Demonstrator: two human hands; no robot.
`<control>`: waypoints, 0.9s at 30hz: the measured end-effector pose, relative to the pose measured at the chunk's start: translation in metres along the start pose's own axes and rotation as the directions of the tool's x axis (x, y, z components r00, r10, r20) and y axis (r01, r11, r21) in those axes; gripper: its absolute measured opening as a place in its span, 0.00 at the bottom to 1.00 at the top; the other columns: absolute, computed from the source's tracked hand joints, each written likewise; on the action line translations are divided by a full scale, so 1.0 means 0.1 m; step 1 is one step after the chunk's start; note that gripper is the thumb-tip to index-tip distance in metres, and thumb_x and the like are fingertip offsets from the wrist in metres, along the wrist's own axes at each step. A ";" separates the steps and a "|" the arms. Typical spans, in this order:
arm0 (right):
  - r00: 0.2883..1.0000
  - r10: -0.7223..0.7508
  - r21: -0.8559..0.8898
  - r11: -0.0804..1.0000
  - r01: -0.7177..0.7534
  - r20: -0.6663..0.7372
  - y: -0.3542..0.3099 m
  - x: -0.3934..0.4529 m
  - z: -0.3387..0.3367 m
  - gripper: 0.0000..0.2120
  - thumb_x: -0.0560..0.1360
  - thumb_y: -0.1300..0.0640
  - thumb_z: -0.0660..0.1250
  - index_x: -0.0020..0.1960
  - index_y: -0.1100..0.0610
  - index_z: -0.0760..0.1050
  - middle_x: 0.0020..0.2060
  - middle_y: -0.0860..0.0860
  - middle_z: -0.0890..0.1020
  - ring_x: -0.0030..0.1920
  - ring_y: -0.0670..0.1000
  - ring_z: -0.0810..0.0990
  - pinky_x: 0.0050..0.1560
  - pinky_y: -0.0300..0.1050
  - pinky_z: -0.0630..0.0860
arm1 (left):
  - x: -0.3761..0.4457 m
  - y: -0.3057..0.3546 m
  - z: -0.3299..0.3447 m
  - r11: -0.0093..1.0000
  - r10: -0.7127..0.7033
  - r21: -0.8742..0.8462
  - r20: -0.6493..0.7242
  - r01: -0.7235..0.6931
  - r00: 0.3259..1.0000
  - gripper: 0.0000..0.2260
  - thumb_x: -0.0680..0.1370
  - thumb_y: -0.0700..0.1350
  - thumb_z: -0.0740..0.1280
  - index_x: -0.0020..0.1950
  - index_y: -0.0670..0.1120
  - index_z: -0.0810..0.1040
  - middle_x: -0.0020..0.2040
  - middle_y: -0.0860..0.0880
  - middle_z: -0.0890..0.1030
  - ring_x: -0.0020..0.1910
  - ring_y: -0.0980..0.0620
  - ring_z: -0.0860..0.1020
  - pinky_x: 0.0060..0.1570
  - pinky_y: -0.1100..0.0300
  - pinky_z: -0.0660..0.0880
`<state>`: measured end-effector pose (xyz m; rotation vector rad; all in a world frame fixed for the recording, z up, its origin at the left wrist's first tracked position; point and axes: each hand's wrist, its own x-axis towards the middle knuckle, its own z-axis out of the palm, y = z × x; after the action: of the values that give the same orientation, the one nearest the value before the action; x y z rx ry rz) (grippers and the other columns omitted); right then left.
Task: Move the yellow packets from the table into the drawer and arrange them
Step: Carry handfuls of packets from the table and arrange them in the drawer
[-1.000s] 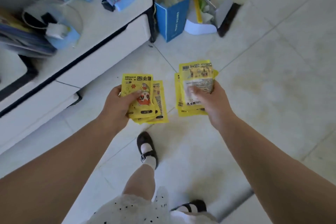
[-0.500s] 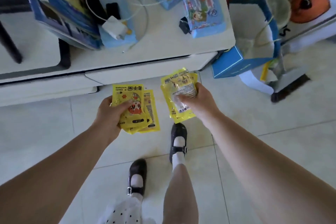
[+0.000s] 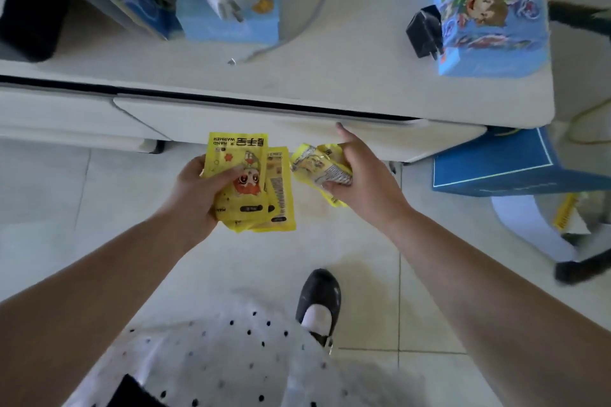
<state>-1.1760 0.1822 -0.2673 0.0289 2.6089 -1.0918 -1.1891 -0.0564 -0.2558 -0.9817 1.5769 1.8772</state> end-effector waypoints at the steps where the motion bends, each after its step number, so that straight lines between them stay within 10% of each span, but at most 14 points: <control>1: 0.999 -0.034 -0.017 0.999 0.034 -0.011 0.03 0.07 0.03 0.14 0.70 0.57 0.72 0.52 0.50 0.72 0.75 0.39 0.59 0.60 0.37 0.72 0.51 0.41 0.71 | 0.08 0.00 -0.05 1.000 0.018 -0.011 0.020 -0.018 1.000 0.18 0.74 0.38 0.70 0.64 0.42 0.73 0.54 0.42 0.83 0.48 0.43 0.84 0.37 0.49 0.82; 8: 0.988 -0.055 -0.024 0.998 0.052 -0.145 -0.02 0.35 0.14 0.29 0.68 0.59 0.75 0.66 0.56 0.69 0.64 0.47 0.73 0.59 0.45 0.73 0.56 0.40 0.70 | 0.44 0.11 -0.25 0.980 0.186 -0.091 0.068 -0.180 0.980 0.18 0.74 0.38 0.70 0.63 0.43 0.73 0.53 0.43 0.83 0.44 0.47 0.85 0.35 0.52 0.82; 17: 0.993 0.109 -0.146 0.983 -0.114 -0.038 -0.24 0.11 0.02 0.17 0.69 0.55 0.74 0.51 0.61 0.70 0.48 0.55 0.78 0.48 0.56 0.78 0.46 0.49 0.73 | 0.20 0.33 -0.49 0.960 0.278 -0.057 0.119 -0.273 0.953 0.21 0.73 0.38 0.71 0.64 0.42 0.72 0.54 0.41 0.83 0.49 0.43 0.84 0.45 0.46 0.81; 27: 0.965 0.238 -0.116 0.967 -0.226 0.111 -0.33 -0.47 0.03 0.20 0.69 0.54 0.73 0.59 0.55 0.71 0.50 0.50 0.80 0.48 0.52 0.79 0.46 0.45 0.75 | 0.08 0.43 -0.62 0.958 0.233 0.138 0.128 -0.250 0.964 0.20 0.73 0.39 0.72 0.63 0.43 0.74 0.55 0.43 0.83 0.51 0.44 0.83 0.44 0.47 0.81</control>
<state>-1.1348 0.1613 -0.2321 0.2309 2.4712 -0.8498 -1.2136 -0.1261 -0.2400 -0.6306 1.8100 1.8978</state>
